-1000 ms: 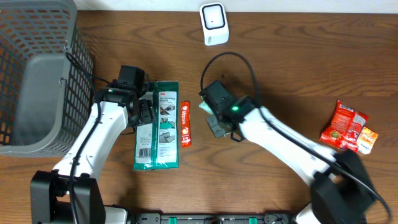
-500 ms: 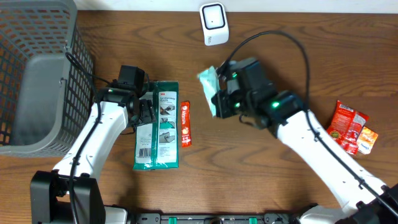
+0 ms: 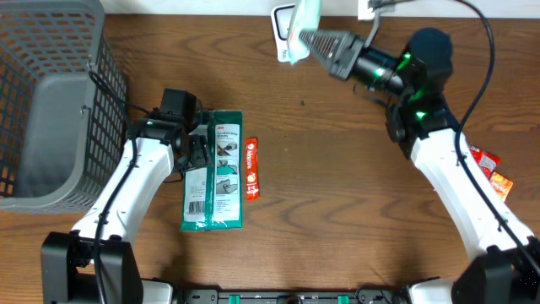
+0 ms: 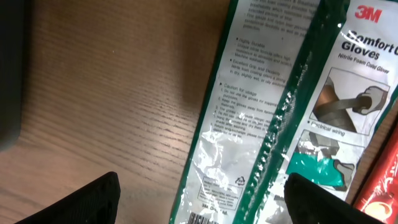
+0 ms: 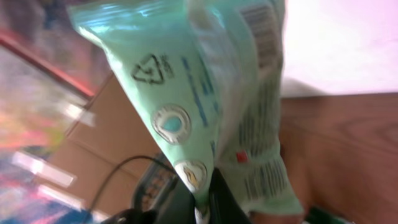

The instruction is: Scan the item barcode

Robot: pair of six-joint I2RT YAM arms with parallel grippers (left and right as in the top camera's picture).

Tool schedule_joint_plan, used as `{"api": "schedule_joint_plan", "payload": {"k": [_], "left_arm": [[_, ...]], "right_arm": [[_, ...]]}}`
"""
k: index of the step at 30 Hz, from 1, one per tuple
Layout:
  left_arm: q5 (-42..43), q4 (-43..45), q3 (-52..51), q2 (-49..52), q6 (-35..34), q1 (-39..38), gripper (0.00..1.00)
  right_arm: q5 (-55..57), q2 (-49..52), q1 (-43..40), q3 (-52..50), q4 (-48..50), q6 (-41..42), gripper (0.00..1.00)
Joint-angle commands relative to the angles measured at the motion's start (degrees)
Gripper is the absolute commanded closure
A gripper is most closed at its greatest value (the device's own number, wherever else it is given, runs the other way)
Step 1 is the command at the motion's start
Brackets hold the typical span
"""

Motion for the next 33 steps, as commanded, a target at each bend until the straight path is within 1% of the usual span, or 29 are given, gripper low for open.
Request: {"api": "schedule_joint_plan", "payload": {"k": [1,3,6,8,11,13,15,19,21,24,27,31,33], "left_arm": [[-0.31,-0.02,0.87,-0.42,0.28,0.35,0.15],[-0.31,-0.02,0.85,-0.42,0.28,0.35,0.15],[-0.31,-0.02,0.85,-0.42,0.28,0.35,0.15],[-0.31,-0.02,0.85,-0.42,0.28,0.35,0.15],[-0.31,-0.02,0.87,-0.42,0.28,0.35,0.15],[-0.31,-0.02,0.87,-0.42,0.28,0.35,0.15],[-0.31,-0.02,0.85,-0.42,0.28,0.35,0.15],[-0.31,-0.02,0.87,-0.42,0.26,0.35,0.15],[-0.31,-0.02,0.87,-0.42,0.28,0.35,0.15],[-0.31,-0.02,0.85,-0.42,0.28,0.35,0.15],[-0.31,-0.02,0.87,-0.42,0.28,0.35,0.15],[-0.31,-0.02,0.87,-0.42,0.28,0.35,0.15],[-0.31,-0.02,0.87,-0.42,0.28,0.35,0.15]], "right_arm": [[-1.81,5.35,-1.01,0.37,10.05,17.97,0.99],[0.04,8.11,-0.98,0.37,13.11,18.56,0.99],[3.15,13.03,-0.85,0.42,15.17,18.58,0.99],[4.72,17.09,-0.81,0.52,18.58,20.22,0.99],[6.12,24.24,-0.81,1.66,27.85,26.14,0.99],[6.29,30.49,-0.74,4.90,34.71,31.54,0.99],[6.16,34.60,-0.61,8.50,36.68,34.36,0.99],[3.19,45.11,-0.11,22.82,36.15,37.44,0.99],[0.79,50.14,-0.13,31.32,33.00,37.90,0.99],[-0.57,55.78,-0.17,40.81,27.39,37.88,0.99],[0.35,59.23,-0.11,44.96,24.33,38.38,0.99],[1.84,61.18,0.07,45.18,22.25,38.42,0.99],[1.88,62.27,0.11,45.16,21.51,37.11,0.99]]}}
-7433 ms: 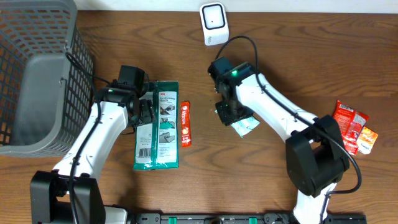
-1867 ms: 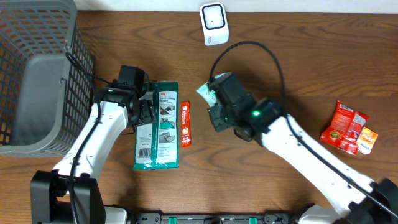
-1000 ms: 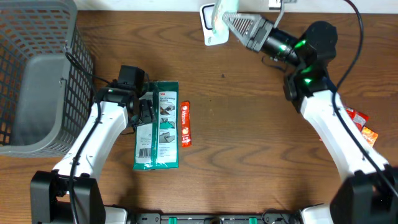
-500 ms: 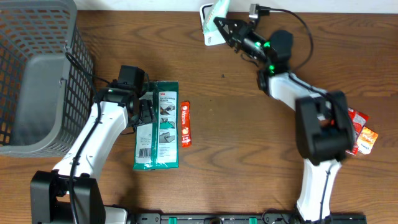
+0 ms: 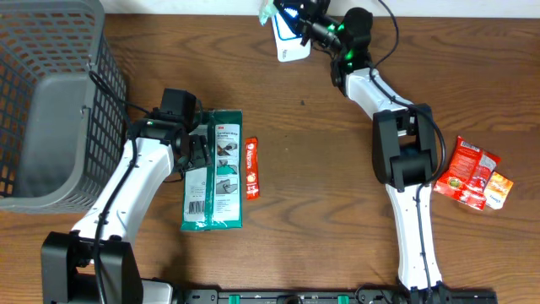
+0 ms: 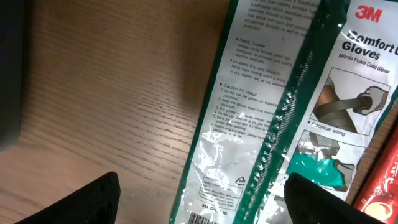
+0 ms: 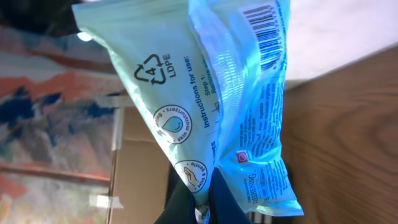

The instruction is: Scan the item barcode

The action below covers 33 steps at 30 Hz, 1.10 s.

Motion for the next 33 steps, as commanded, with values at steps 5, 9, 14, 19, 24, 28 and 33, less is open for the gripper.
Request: {"api": "schedule_joint_plan", "payload": {"k": [5,9,14,19,24,28,33], "left_arm": [[-0.33,-0.02,0.85,-0.42,0.28,0.35,0.15],[-0.33,-0.02,0.87,-0.42,0.26,0.35,0.15],[-0.33,-0.02,0.85,-0.42,0.28,0.35,0.15],[-0.33,-0.02,0.87,-0.42,0.28,0.35,0.15],[-0.33,-0.02,0.87,-0.42,0.28,0.35,0.15],[-0.33,-0.02,0.87,-0.42,0.26,0.35,0.15],[-0.33,-0.02,0.87,-0.42,0.28,0.35,0.15]], "right_arm": [[0.09,3.43,0.55,1.40,-2.75,-2.97,0.99],[-1.27,3.52,0.57,1.38,-2.75,-5.16,0.99],[-1.51,3.52,0.61,1.38,-7.10,-7.06,0.99],[0.09,3.56,0.61,1.38,-10.10,-11.74,0.99],[-0.68,3.56,0.59,1.38,-11.34,-12.37,0.99],[-2.38,3.56,0.55,1.20,-12.02,-12.70,0.99],[-3.74,3.56,0.55,1.16,-11.98,-14.69,0.99]]}}
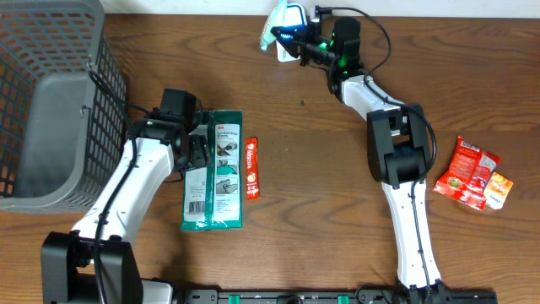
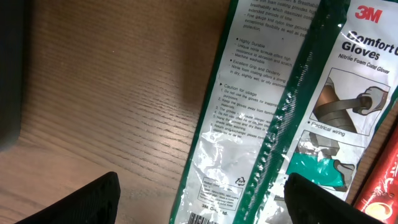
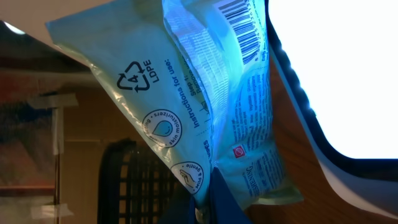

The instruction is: Scan the item barcode

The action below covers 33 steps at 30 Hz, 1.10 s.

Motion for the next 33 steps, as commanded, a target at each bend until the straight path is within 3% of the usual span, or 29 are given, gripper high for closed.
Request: {"api": "schedule_joint_plan", "payload": {"k": [1,33], "left_arm": [[-0.33,0.00,0.85,-0.42,0.28,0.35,0.15],[-0.33,0.00,0.87,-0.42,0.28,0.35,0.15]], "right_arm": [[-2.14,-0.20,0.28,0.94,0.00,-2.73,0.99],[-5.35,-0.20,-2.27,0.79,-3.69,-4.33,0.99]]}}
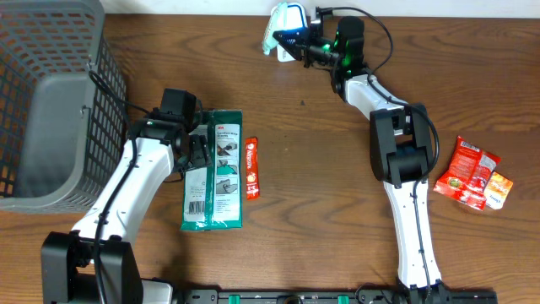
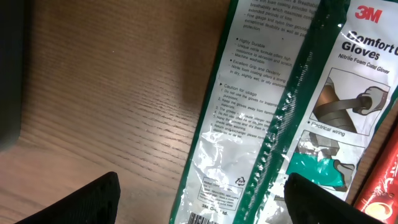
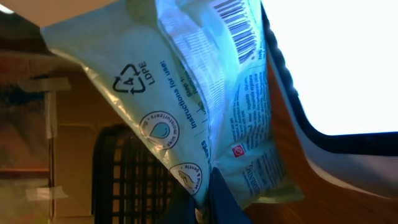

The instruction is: Scan the item barcode

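Observation:
My right gripper is shut on the bottom seam of a pale green pouch, at the table's far edge. The pouch stands upright against the white scanner. In the right wrist view the pouch fills the frame, with its barcode turned toward the bright white scanner face and a bluish light on it. My right gripper pinches it from below. My left gripper stands open, low over the 3M gloves packet.
A grey wire basket stands at the left. A red snack bar lies beside the gloves packet. A red packet and an orange one lie at the right edge.
The pouch has shifted a little to the right and closer to the scanner face. My right gripper still holds it. The left arm has not moved.
At first my right gripper held the pouch up near the scanner, with the arm reaching in from the right. Then the pouch was at the table's far edge by the scanner. After that a bluish light lay on it, and it still does.

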Robot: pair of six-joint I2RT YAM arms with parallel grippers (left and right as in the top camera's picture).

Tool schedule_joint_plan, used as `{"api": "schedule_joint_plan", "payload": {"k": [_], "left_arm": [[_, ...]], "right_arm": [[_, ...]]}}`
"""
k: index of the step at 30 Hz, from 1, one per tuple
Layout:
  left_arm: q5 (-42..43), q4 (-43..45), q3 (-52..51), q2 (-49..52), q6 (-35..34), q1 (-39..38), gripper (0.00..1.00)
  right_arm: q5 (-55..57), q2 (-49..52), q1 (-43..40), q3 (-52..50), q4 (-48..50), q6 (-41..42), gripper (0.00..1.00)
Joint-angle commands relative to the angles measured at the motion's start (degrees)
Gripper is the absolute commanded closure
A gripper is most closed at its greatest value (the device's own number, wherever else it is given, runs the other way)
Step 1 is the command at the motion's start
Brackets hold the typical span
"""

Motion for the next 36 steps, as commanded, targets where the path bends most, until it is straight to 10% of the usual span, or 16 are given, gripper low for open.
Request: {"api": "schedule_joint_plan", "payload": {"k": [1,27,36], "left_arm": [[-0.33,0.00,0.87,-0.42,0.28,0.35,0.15],[-0.33,0.00,0.85,-0.42,0.28,0.35,0.15],[-0.33,0.00,0.85,-0.42,0.26,0.35,0.15]], "right_arm": [[-0.83,-0.20,-1.25,0.79,-1.84,-0.96,0.99],[-8.83,-14.84,0.70,0.79,-5.18,-7.26,0.99],[-1.44,-26.88,3.15,0.79,-43.60,-33.14,0.99]]}}
